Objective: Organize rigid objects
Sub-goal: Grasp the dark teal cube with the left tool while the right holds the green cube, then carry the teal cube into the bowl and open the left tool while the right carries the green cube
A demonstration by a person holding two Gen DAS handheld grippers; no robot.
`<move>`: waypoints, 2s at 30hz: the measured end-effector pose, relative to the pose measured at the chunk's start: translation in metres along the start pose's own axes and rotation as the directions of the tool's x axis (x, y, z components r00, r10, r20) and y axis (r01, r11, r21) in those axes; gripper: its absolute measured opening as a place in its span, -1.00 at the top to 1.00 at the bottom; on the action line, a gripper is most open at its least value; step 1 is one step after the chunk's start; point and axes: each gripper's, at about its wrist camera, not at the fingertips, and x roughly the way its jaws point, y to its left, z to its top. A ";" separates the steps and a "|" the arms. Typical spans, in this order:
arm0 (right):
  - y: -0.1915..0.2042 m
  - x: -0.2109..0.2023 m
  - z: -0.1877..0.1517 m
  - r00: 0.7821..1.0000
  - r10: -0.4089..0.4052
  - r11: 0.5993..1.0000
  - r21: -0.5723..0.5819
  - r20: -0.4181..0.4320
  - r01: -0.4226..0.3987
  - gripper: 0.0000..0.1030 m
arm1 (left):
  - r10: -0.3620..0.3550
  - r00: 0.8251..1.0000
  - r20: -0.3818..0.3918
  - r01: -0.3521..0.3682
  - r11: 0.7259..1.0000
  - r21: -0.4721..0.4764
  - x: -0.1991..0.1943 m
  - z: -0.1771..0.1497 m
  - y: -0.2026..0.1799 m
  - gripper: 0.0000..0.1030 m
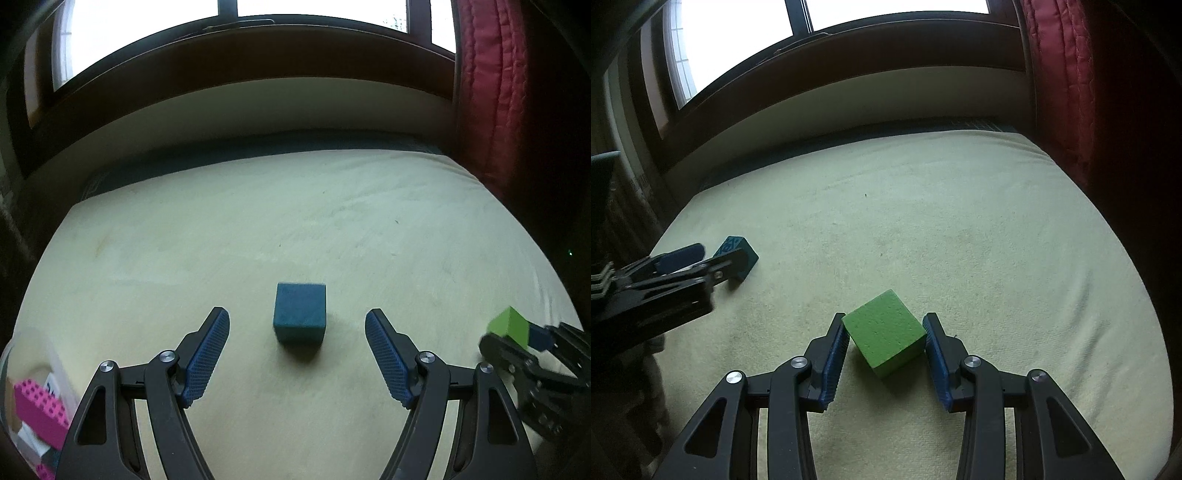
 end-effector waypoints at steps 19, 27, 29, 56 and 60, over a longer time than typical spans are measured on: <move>0.004 0.000 0.001 1.000 -0.010 1.000 -0.010 -0.002 0.010 0.14 | -0.043 0.999 -0.021 0.041 0.996 -0.078 0.019 -0.008 0.012 0.40; 0.003 0.000 0.000 1.000 -0.011 1.000 -0.009 -0.001 0.011 0.13 | -0.048 0.999 -0.015 0.046 0.994 -0.095 0.016 -0.012 0.013 0.40; 0.003 0.000 0.000 1.000 -0.012 1.000 -0.009 -0.001 0.012 0.13 | -0.045 0.999 -0.012 0.043 0.994 -0.100 0.015 -0.013 0.014 0.40; 0.001 0.000 0.001 1.000 -0.022 1.000 -0.018 -0.005 0.022 0.13 | -0.031 0.999 0.025 0.035 0.988 -0.153 -0.021 -0.050 0.004 0.40; 0.004 0.000 0.001 0.999 -0.033 0.999 -0.021 -0.005 0.033 0.13 | -0.029 0.999 0.027 0.033 0.984 -0.172 -0.025 -0.055 0.007 0.40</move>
